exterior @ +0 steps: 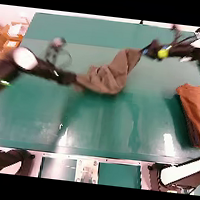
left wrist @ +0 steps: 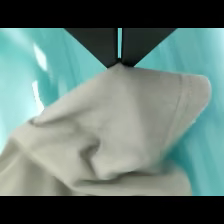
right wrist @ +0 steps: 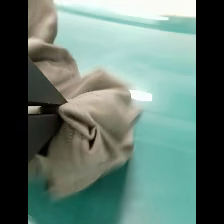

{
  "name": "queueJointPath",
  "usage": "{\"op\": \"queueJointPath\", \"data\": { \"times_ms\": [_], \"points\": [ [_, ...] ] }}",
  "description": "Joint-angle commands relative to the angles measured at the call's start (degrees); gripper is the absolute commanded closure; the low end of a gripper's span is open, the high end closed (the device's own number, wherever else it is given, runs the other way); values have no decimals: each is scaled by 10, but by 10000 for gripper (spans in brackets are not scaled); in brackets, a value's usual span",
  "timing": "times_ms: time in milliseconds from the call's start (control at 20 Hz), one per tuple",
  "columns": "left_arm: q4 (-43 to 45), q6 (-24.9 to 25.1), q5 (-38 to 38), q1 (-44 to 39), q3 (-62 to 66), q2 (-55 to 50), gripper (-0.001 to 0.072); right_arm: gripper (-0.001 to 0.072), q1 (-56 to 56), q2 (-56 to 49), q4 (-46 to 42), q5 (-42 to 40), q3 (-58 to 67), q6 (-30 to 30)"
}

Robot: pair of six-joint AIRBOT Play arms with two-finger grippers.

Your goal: Fold the shirts.

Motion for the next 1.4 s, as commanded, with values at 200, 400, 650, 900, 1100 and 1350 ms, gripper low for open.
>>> {"op": "queueJointPath", "data": {
  "times_ms": [200,400,650,900,1100,1350],
  "points": [
    [83,-8,-41,40,418,112,684,691,-66,263,-7,8,115,-20],
    [165,-5,-83,40,537,113,684,691,-81,369,-59,-18,114,-21],
    [238,-5,-154,40,407,113,683,690,-71,377,-67,18,53,-20],
    [251,-5,-3,40,41,106,683,689,-68,367,-69,-30,-289,-32],
    [222,15,132,40,-157,-3,683,690,-43,283,-42,-238,-534,-86],
    [217,41,137,40,-92,-167,682,689,-38,112,14,-264,-456,-128]
  ]
}}
